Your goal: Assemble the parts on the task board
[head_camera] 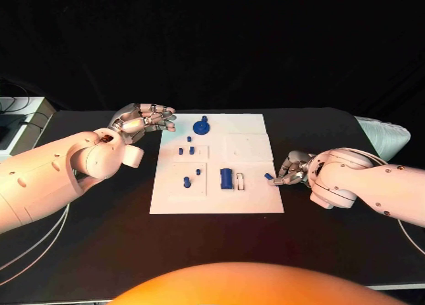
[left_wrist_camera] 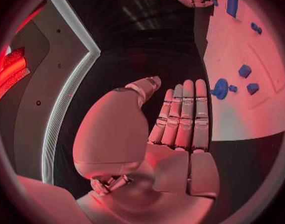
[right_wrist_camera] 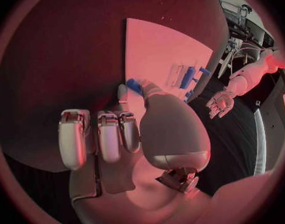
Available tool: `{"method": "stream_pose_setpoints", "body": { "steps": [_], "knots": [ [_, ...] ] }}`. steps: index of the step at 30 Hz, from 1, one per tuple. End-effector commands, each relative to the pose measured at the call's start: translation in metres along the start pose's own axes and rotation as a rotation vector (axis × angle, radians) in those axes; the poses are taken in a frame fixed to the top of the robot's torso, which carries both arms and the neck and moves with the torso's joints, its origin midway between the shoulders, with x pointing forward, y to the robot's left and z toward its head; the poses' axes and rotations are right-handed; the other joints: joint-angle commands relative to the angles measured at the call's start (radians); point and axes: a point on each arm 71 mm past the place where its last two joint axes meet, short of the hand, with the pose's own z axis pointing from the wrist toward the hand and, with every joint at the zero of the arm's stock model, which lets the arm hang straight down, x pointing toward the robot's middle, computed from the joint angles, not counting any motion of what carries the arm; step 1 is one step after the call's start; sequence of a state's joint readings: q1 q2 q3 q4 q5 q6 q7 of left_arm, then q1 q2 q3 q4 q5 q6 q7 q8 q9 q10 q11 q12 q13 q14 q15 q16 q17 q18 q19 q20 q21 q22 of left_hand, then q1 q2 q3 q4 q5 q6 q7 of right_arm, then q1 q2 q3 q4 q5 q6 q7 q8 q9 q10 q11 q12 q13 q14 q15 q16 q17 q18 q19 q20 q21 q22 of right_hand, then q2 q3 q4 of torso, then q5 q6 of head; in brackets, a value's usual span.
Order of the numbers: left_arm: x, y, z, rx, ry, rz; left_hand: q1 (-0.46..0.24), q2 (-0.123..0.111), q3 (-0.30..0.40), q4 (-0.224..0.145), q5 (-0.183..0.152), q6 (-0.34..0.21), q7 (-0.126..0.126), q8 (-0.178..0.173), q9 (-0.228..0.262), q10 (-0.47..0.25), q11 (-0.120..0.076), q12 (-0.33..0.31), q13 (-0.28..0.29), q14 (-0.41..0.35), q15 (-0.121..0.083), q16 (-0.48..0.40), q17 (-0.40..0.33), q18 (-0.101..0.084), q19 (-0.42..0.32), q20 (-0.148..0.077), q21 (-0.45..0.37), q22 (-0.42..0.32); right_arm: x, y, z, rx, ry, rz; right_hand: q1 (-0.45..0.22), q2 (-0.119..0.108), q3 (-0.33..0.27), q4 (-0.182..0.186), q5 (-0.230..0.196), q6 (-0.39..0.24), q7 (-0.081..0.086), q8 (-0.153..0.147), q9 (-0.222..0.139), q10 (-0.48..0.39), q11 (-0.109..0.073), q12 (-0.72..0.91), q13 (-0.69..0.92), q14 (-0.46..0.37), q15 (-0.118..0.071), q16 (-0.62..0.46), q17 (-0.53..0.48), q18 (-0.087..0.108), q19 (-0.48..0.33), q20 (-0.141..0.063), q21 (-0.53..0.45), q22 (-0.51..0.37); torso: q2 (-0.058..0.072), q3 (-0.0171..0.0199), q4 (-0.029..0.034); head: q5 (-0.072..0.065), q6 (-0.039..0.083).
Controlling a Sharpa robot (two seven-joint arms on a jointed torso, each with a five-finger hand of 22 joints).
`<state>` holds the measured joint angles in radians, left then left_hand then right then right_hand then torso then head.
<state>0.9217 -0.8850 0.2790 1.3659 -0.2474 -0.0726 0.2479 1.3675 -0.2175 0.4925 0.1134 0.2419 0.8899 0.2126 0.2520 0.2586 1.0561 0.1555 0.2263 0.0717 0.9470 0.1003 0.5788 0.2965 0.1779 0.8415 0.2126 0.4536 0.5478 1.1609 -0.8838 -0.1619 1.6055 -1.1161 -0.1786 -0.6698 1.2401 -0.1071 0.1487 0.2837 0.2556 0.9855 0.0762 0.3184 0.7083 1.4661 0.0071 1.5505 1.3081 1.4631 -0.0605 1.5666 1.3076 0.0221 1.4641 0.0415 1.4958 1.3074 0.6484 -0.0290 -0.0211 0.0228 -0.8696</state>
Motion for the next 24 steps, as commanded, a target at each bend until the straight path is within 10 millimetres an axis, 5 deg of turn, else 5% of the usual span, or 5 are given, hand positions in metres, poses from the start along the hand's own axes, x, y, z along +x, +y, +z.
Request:
{"method": "stream_pose_setpoints", "body": {
  "steps": [1,8,14,24],
  "knots": [
    [0.0016,-0.0009,0.0,0.008,0.012,-0.01,0.002,0.01,-0.001,0.006,0.0,-0.004,0.001,0.005,-0.002,-0.007,-0.001,-0.005,-0.001,0.004,0.004,-0.006,0.001,0.002,0.007,-0.001,-0.005,-0.001,0.0022,0.0033,0.0007,-0.011,-0.01,-0.05,0.035,-0.001,0.029,-0.004,-0.009,0.007,-0.001,-0.01,-0.005,0.094,-0.008,-0.001,0.251,0.108,-0.005,0.004,0.263,-0.009,0.092,-0.002,0.004,0.246,0.001,-0.0011,0.0013,-0.001,-0.001],
    [0.0009,-0.0009,-0.0004,0.005,0.01,-0.009,0.001,0.009,-0.003,0.009,0.0,-0.008,0.004,0.003,-0.003,-0.011,0.001,-0.006,-0.001,0.004,0.005,-0.007,0.003,0.002,0.009,0.0,-0.007,-0.003,0.0038,0.0052,0.0025,-0.012,-0.015,-0.065,0.094,-0.021,0.142,-0.01,0.018,0.013,-0.002,-0.023,-0.012,0.094,-0.01,-0.002,0.25,0.107,-0.006,0.004,0.261,-0.009,0.092,-0.004,0.003,0.246,0.0,-0.0001,-0.0002,0.001,-0.002],
    [0.0004,-0.0009,-0.0007,0.003,0.008,-0.008,0.001,0.009,-0.003,0.01,0.001,-0.011,0.005,0.003,-0.004,-0.012,0.002,-0.006,-0.001,0.004,0.005,-0.008,0.004,0.002,0.009,0.0,-0.009,-0.004,0.0047,0.0069,0.0022,-0.022,-0.018,-0.066,0.097,-0.047,0.262,-0.032,0.103,0.016,-0.003,-0.022,-0.003,0.094,-0.011,-0.002,0.25,0.107,-0.007,0.004,0.262,-0.009,0.092,-0.005,0.005,0.246,0.0,0.0006,-0.0014,0.004,-0.002],
    [-0.0006,-0.0006,-0.0011,-0.001,0.007,-0.008,0.0,0.01,-0.004,0.012,0.001,-0.013,0.007,0.002,-0.005,-0.014,0.003,-0.006,-0.001,0.004,0.006,-0.008,0.005,0.002,0.011,0.0,-0.01,-0.005,0.0036,0.0074,-0.0057,-0.067,-0.038,-0.044,0.061,-0.033,0.445,-0.102,0.073,0.019,-0.003,-0.01,0.024,0.095,-0.012,-0.001,0.251,0.108,-0.008,0.004,0.263,-0.01,0.093,-0.005,0.012,0.248,0.0,0.0008,-0.0008,0.007,-0.002]
  ]
}}
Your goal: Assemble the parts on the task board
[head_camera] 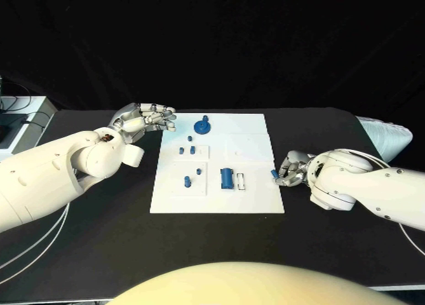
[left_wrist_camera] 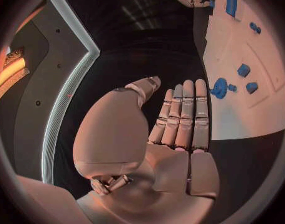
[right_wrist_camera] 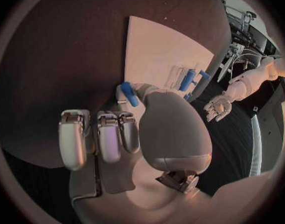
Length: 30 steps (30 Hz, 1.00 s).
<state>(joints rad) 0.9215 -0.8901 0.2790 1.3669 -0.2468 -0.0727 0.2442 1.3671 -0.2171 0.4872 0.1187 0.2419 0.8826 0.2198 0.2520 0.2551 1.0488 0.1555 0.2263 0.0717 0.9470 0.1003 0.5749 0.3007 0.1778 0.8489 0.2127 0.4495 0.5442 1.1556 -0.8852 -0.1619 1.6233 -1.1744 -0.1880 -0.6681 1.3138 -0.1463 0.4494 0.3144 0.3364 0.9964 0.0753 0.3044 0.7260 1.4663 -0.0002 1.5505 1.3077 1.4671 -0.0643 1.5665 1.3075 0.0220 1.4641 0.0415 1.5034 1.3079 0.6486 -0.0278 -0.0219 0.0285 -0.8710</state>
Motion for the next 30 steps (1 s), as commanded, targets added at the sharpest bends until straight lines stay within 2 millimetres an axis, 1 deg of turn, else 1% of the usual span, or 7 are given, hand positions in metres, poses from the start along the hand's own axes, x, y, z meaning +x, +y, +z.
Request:
{"method": "stream_pose_setpoints", "body": {
  "steps": [1,6,13,17,22,28,30],
  "knots": [
    [0.001,0.0,0.0,0.003,0.011,-0.009,0.0,0.01,0.001,0.007,0.001,-0.008,0.001,0.001,-0.002,-0.008,0.004,-0.006,-0.001,0.004,0.006,-0.004,0.001,0.003,0.004,0.0,-0.007,-0.002,0.0,0.003,-0.004,-0.043,-0.011,0.0,-0.021,0.007,0.164,-0.144,-0.018,0.008,-0.001,0.005,0.009,0.095,-0.004,-0.001,0.252,0.104,-0.004,0.004,0.263,-0.01,0.093,-0.005,0.005,0.247,0.0,-0.0005,0.0,0.002,0.0],
    [0.0,0.0,0.0,-0.001,0.008,-0.008,0.0,0.009,0.0,0.009,0.001,-0.011,0.003,0.0,-0.003,-0.011,0.005,-0.007,-0.001,0.004,0.007,-0.005,0.002,0.002,0.005,0.0,-0.008,-0.003,-0.011,-0.001,-0.009,-0.046,-0.04,0.013,-0.046,-0.002,0.191,-0.164,-0.036,0.01,-0.001,0.005,0.012,0.095,-0.003,-0.001,0.252,0.104,-0.003,0.004,0.263,-0.011,0.094,-0.004,0.008,0.248,-0.001,-0.0013,-0.0016,0.004,0.002],
    [-0.001,0.001,-0.001,-0.006,0.007,-0.008,0.0,0.009,0.0,0.009,0.001,-0.012,0.003,0.0,-0.003,-0.011,0.005,-0.007,-0.001,0.004,0.007,-0.005,0.003,0.002,0.005,0.0,-0.009,-0.004,-0.035,0.0,-0.016,-0.05,-0.09,0.03,-0.061,-0.011,0.195,-0.171,-0.045,0.011,-0.001,0.004,0.011,0.095,-0.003,0.0,0.252,0.104,-0.003,0.004,0.263,-0.011,0.094,-0.004,0.01,0.248,-0.002,-0.0021,-0.0004,0.001,0.003],
    [-0.001,0.001,-0.001,-0.009,0.007,-0.008,0.0,0.009,-0.001,0.01,0.001,-0.013,0.004,-0.001,-0.003,-0.013,0.006,-0.007,-0.001,0.004,0.008,-0.005,0.003,0.002,0.006,0.0,-0.009,-0.004,-0.041,0.004,-0.021,-0.057,-0.094,0.048,-0.063,-0.012,0.195,-0.171,-0.046,0.011,-0.001,0.003,0.011,0.095,-0.003,-0.001,0.252,0.104,-0.003,0.004,0.263,-0.011,0.094,-0.004,0.009,0.248,-0.003,-0.0034,-0.0009,0.0,0.005],
    [-0.001,0.001,-0.001,-0.012,0.008,-0.008,0.0,0.009,-0.001,0.011,0.001,-0.014,0.004,-0.001,-0.004,-0.014,0.006,-0.007,-0.001,0.004,0.008,-0.005,0.004,0.002,0.006,0.0,-0.01,-0.005,-0.037,0.017,-0.023,-0.071,-0.047,0.1,-0.071,-0.015,0.195,-0.172,-0.049,0.012,-0.001,0.003,0.01,0.095,-0.003,-0.002,0.251,0.104,-0.003,0.004,0.263,-0.011,0.094,-0.004,0.007,0.248,-0.001,-0.003,-0.0005,0.001,0.006],
    [0.001,0.002,0.0,-0.014,0.013,-0.01,-0.001,0.01,-0.002,0.012,0.001,-0.015,0.005,-0.001,-0.004,-0.015,0.007,-0.007,-0.001,0.004,0.008,-0.006,0.005,0.002,0.007,0.001,-0.011,-0.005,-0.021,0.037,-0.021,-0.084,0.026,0.165,-0.094,-0.022,0.191,-0.169,-0.053,0.015,-0.001,0.001,0.007,0.094,-0.003,-0.002,0.251,0.104,-0.003,0.004,0.263,-0.01,0.093,-0.004,0.004,0.247,0.0,-0.0027,0.0007,-0.004,0.005],
    [0.001,0.002,0.0,-0.014,0.014,-0.011,-0.001,0.01,-0.002,0.012,0.001,-0.015,0.005,-0.001,-0.004,-0.015,0.007,-0.007,-0.001,0.004,0.008,-0.006,0.005,0.002,0.007,0.001,-0.011,-0.005,-0.014,0.042,-0.019,-0.083,0.046,0.179,-0.106,-0.023,0.187,-0.17,-0.037,0.017,-0.003,-0.001,0.005,0.094,-0.004,-0.003,0.251,0.104,-0.004,0.004,0.263,-0.01,0.093,-0.004,0.003,0.247,0.0,-0.0021,0.0007,-0.005,0.006]
  ]
}}
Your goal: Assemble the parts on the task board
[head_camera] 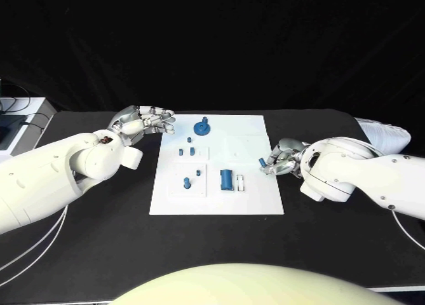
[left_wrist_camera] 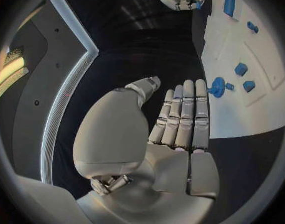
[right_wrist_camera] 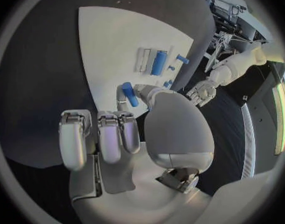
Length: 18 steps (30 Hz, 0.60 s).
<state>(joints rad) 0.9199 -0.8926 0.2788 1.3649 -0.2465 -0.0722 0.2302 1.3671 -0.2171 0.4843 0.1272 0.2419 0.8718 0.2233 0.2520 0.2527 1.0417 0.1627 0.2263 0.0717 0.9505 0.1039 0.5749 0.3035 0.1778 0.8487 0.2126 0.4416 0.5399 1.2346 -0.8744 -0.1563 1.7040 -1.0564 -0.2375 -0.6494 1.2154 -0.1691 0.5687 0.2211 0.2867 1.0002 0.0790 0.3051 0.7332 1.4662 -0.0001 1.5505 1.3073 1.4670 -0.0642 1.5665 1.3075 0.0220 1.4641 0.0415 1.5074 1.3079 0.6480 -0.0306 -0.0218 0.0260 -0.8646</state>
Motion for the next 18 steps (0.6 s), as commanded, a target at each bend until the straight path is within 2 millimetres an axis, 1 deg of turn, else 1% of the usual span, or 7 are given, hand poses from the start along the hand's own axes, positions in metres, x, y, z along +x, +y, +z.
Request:
{"method": "stream_pose_setpoints", "body": {
  "steps": [1,5,6,9,11,15,18],
  "knots": [
    [0.003,0.0,0.001,0.002,0.019,-0.011,-0.001,0.01,0.001,0.004,0.001,-0.004,0.002,-0.001,-0.002,-0.008,0.0,-0.007,-0.001,0.0,0.005,-0.006,0.002,0.002,0.007,0.001,-0.003,-0.001,0.01,0.002,0.003,0.025,0.05,0.08,-0.01,0.0,0.066,-0.076,0.014,0.014,-0.006,-0.002,-0.002,0.094,-0.004,-0.003,0.251,0.104,-0.004,0.004,0.263,-0.01,0.092,-0.004,-0.002,0.247,0.001,0.0006,0.0014,-0.003,0.0],
    [0.003,0.0,0.001,0.001,0.02,-0.012,-0.001,0.011,0.001,0.005,0.001,-0.005,0.002,-0.001,-0.002,-0.009,0.0,-0.007,-0.001,0.0,0.005,-0.006,0.002,0.002,0.007,0.001,-0.004,-0.002,0.022,0.008,0.006,0.025,0.078,0.097,-0.023,-0.002,0.06,-0.073,0.017,0.016,-0.006,-0.003,-0.004,0.094,-0.004,-0.004,0.251,0.104,-0.004,0.004,0.263,-0.009,0.092,-0.005,-0.004,0.246,0.002,0.0022,0.0018,-0.003,-0.003],
    [0.004,0.0,0.001,0.001,0.02,-0.012,-0.001,0.011,0.001,0.005,0.001,-0.005,0.002,-0.001,-0.002,-0.009,0.0,-0.007,-0.001,0.0,0.005,-0.006,0.002,0.002,0.007,0.001,-0.004,-0.002,0.025,0.009,0.007,0.024,0.084,0.099,-0.027,-0.002,0.058,-0.072,0.017,0.017,-0.006,-0.004,-0.005,0.094,-0.004,-0.004,0.251,0.104,-0.004,0.004,0.263,-0.009,0.092,-0.005,-0.005,0.246,0.002,0.0021,0.0005,-0.002,-0.004],
    [0.004,0.0,0.001,0.001,0.022,-0.012,-0.001,0.011,0.001,0.005,0.001,-0.005,0.002,-0.001,-0.002,-0.009,0.0,-0.007,-0.001,0.0,0.005,-0.006,0.002,0.002,0.007,0.001,-0.004,-0.002,0.032,0.014,0.008,0.02,0.102,0.105,-0.041,-0.004,0.052,-0.068,0.017,0.019,-0.007,-0.006,-0.008,0.094,-0.004,-0.004,0.251,0.104,-0.004,0.004,0.263,-0.009,0.091,-0.005,-0.006,0.245,0.003,0.0019,-0.0005,-0.003,-0.006],
    [0.005,0.0,0.001,0.002,0.023,-0.013,-0.001,0.011,0.001,0.005,0.001,-0.005,0.002,-0.001,-0.002,-0.009,0.0,-0.007,-0.001,0.0,0.005,-0.006,0.002,0.002,0.007,0.001,-0.004,-0.002,0.036,0.017,0.009,0.015,0.112,0.107,-0.046,-0.004,0.049,-0.065,0.018,0.02,-0.007,-0.006,-0.009,0.094,-0.004,-0.004,0.251,0.104,-0.004,0.004,0.263,-0.009,0.091,-0.005,-0.007,0.245,0.003,0.0019,-0.0005,-0.003,-0.007],
    [0.005,-0.001,0.001,0.003,0.025,-0.013,-0.001,0.011,0.001,0.005,0.001,-0.005,0.002,-0.001,-0.002,-0.009,0.0,-0.007,-0.001,0.0,0.005,-0.006,0.002,0.002,0.007,0.001,-0.004,-0.002,0.042,0.023,0.009,0.003,0.132,0.105,-0.064,-0.005,0.04,-0.058,0.022,0.024,-0.007,-0.009,-0.014,0.094,-0.005,-0.004,0.251,0.104,-0.005,0.004,0.263,-0.009,0.091,-0.005,-0.008,0.245,0.002,0.0032,0.0009,-0.003,-0.008],
    [0.005,-0.001,0.001,0.003,0.027,-0.014,-0.001,0.011,0.001,0.005,0.001,-0.005,0.002,-0.001,-0.002,-0.009,0.0,-0.007,-0.001,0.0,0.005,-0.006,0.002,0.002,0.007,0.001,-0.004,-0.002,0.045,0.026,0.01,0.002,0.141,0.102,-0.069,-0.006,0.037,-0.056,0.024,0.025,-0.007,-0.01,-0.015,0.094,-0.005,-0.004,0.251,0.104,-0.005,0.004,0.262,-0.008,0.091,-0.005,-0.009,0.245,0.001,0.0024,0.0005,-0.004,-0.008]
  ]
}}
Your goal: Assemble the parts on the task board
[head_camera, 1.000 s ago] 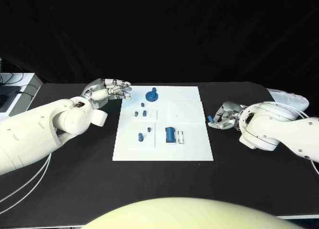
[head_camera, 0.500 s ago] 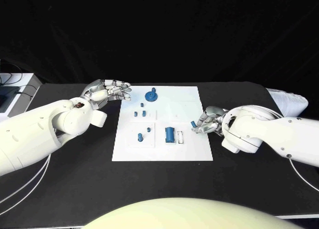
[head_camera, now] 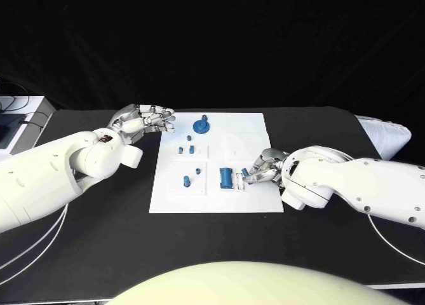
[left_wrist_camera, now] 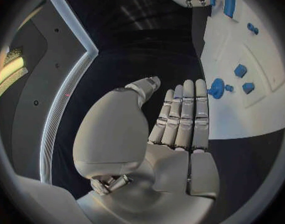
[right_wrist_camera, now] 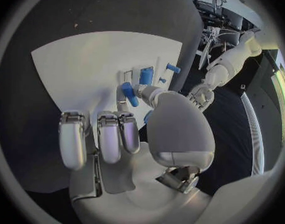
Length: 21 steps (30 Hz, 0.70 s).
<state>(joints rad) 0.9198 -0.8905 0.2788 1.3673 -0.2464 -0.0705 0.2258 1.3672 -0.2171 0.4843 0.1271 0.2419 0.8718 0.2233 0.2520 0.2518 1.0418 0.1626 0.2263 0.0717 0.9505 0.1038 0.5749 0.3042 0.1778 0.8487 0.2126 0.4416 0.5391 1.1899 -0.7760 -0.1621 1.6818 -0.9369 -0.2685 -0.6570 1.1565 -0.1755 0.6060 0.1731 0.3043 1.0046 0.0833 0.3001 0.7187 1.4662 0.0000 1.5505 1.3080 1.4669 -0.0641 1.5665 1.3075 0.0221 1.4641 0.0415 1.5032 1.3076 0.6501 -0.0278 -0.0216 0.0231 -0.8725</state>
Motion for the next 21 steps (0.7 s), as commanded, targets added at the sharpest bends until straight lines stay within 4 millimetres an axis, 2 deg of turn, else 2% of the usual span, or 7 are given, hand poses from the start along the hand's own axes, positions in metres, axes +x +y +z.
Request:
{"method": "stream_pose_setpoints", "body": {
  "steps": [1,14,21],
  "knots": [
    [0.0034,-0.0008,0.0007,0.007,0.021,-0.012,-0.001,0.011,0.001,0.005,0.001,-0.005,0.002,-0.001,-0.001,-0.009,0.0,-0.007,-0.001,0.0,0.005,-0.006,0.001,0.002,0.007,0.001,-0.004,-0.001,0.0034,0.0013,0.0016,0.006,0.02,0.012,-0.012,0.0,-0.002,-0.007,0.007,0.021,-0.012,-0.005,-0.001,0.094,-0.005,-0.005,0.25,0.104,-0.005,0.004,0.262,-0.008,0.091,-0.005,-0.005,0.245,-0.001,-0.0007,0.0003,-0.001,0.0],
    [0.0033,-0.0008,0.0006,0.006,0.022,-0.012,-0.001,0.011,0.001,0.005,0.001,-0.005,0.002,-0.001,-0.001,-0.009,0.0,-0.007,-0.001,0.0,0.005,-0.006,0.001,0.002,0.007,0.001,-0.004,-0.001,0.0105,0.0043,0.0066,0.011,0.043,-0.012,-0.038,-0.005,-0.022,0.005,0.008,0.026,-0.011,-0.011,-0.009,0.092,-0.005,-0.009,0.248,0.103,-0.005,0.003,0.259,-0.007,0.09,-0.005,-0.01,0.244,-0.001,-0.0007,0.0016,0.002,0.0],
    [0.0027,-0.0008,0.0002,0.005,0.021,-0.011,-0.003,0.012,-0.001,0.009,0.001,-0.007,0.003,-0.001,-0.002,-0.012,0.001,-0.006,0.0,-0.001,0.006,-0.007,0.003,0.002,0.008,0.002,-0.007,-0.003,0.0085,0.0017,0.009,0.023,0.033,-0.034,-0.047,-0.007,-0.029,0.01,0.006,0.028,-0.011,-0.012,-0.012,0.092,-0.004,-0.009,0.248,0.103,-0.004,0.002,0.258,-0.007,0.09,-0.005,-0.01,0.244,-0.001,-0.0014,-0.0002,0.005,0.0]
  ]
}}
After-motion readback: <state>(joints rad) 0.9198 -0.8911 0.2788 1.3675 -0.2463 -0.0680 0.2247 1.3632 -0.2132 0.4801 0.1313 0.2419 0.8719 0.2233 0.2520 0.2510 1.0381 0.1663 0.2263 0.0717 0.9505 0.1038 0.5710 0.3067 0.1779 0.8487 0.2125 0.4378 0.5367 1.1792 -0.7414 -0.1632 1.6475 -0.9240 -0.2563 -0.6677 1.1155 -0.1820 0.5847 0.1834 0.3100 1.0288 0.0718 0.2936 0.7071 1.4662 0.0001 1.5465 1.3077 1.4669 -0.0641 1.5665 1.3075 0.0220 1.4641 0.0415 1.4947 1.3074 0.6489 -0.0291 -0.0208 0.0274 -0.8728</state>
